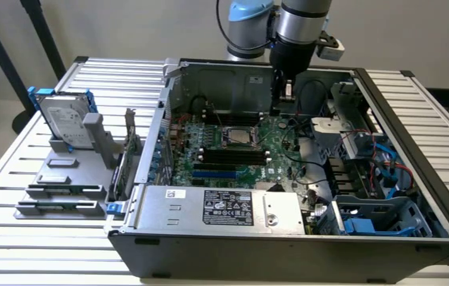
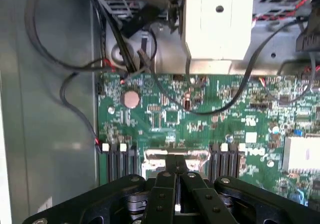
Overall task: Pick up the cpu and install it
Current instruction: 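Close the cpu cover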
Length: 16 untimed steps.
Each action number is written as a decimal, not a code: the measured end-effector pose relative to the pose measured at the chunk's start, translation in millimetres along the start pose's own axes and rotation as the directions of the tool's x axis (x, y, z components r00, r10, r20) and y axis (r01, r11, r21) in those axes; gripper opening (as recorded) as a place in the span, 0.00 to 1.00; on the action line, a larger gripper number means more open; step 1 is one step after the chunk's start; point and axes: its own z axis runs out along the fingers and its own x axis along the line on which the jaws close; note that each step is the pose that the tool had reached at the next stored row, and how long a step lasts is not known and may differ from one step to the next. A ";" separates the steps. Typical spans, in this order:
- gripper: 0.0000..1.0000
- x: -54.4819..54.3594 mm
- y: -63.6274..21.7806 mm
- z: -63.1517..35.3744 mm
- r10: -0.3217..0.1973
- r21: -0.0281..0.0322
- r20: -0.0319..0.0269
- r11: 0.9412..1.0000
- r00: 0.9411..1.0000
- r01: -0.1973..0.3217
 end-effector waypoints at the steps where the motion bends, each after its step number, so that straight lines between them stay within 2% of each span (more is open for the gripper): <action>1: 0.11 0.1 4.9 -0.1 0.000 0.000 0.000 1.000 1.000 0.000; 3: 0.11 0.3 13.0 -0.2 -0.002 0.000 0.000 1.000 1.000 0.002; 5: 0.11 0.4 17.6 1.2 -0.003 0.000 0.000 1.000 1.000 0.003; 16: 0.11 0.3 16.9 20.7 -0.007 0.001 0.000 1.000 1.000 0.007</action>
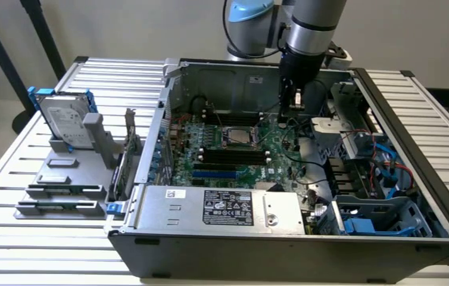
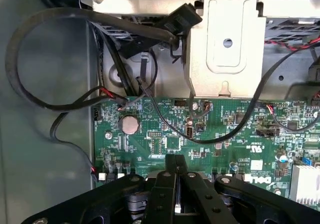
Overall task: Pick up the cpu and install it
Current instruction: 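Close the cpu cover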
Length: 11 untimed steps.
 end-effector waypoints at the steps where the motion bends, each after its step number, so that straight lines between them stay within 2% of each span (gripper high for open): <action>1: 0.11 0.0 -0.8 1.0 0.000 0.002 0.000 1.000 1.000 0.000; 2: 0.11 0.0 -1.4 1.3 -0.001 0.007 0.000 1.000 1.000 0.001; 3: 0.11 -0.1 -1.7 1.3 -0.001 0.017 0.000 1.000 1.000 0.001; 7: 0.11 -0.1 -2.1 1.4 -0.002 0.075 0.001 0.997 1.000 0.002; 8: 0.11 0.0 -2.2 1.4 -0.003 0.088 0.002 0.996 1.000 0.003; 11: 0.11 -0.1 -3.5 1.5 -0.005 0.118 0.003 0.993 1.000 0.005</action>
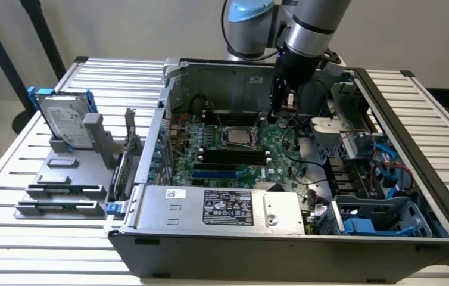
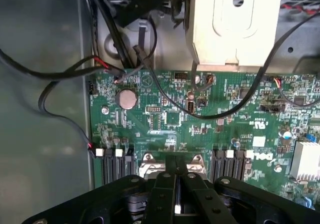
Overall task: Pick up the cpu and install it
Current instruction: 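Close the cpu cover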
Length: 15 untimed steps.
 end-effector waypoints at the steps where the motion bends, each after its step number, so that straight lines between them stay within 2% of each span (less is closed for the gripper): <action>1: 0.11 0.0 -0.5 0.1 -0.001 0.010 0.001 1.000 1.000 0.001; 8: 0.11 0.0 -4.8 0.7 -0.005 0.075 0.004 0.997 1.000 0.004; 15: 0.11 -0.1 -9.8 1.5 -0.008 0.145 0.006 0.989 1.000 0.007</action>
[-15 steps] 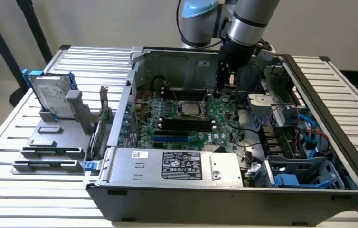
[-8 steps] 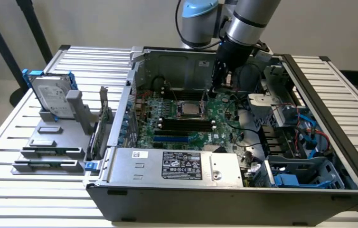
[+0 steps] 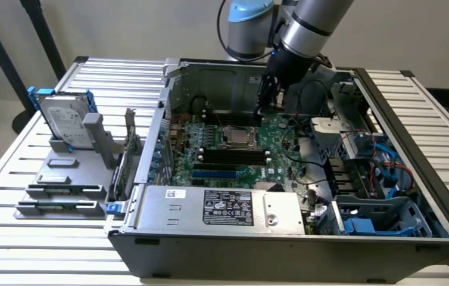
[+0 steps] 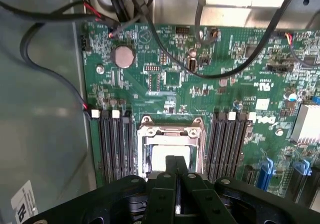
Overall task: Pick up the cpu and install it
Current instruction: 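Close the cpu cover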
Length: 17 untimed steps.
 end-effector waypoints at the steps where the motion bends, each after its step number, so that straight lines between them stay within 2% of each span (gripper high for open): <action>1: 0.11 0.0 -0.6 0.2 0.000 0.011 0.000 1.000 1.000 0.000; 3: 0.11 0.0 -2.0 0.6 -0.001 0.032 0.001 0.999 1.000 0.001; 5: 0.11 0.0 -3.9 1.4 -0.002 0.050 0.001 0.999 1.000 0.002; 8: 0.11 -0.1 -8.6 3.8 -0.004 0.067 0.002 0.998 1.000 0.003; 10: 0.11 -0.2 -13.2 6.5 -0.004 0.073 0.002 0.997 1.000 0.004; 12: 0.11 -0.6 -19.0 10.2 -0.004 0.076 0.002 0.997 1.000 0.004; 17: 0.11 -4.1 -33.3 21.2 -0.004 0.080 0.002 0.997 1.000 0.004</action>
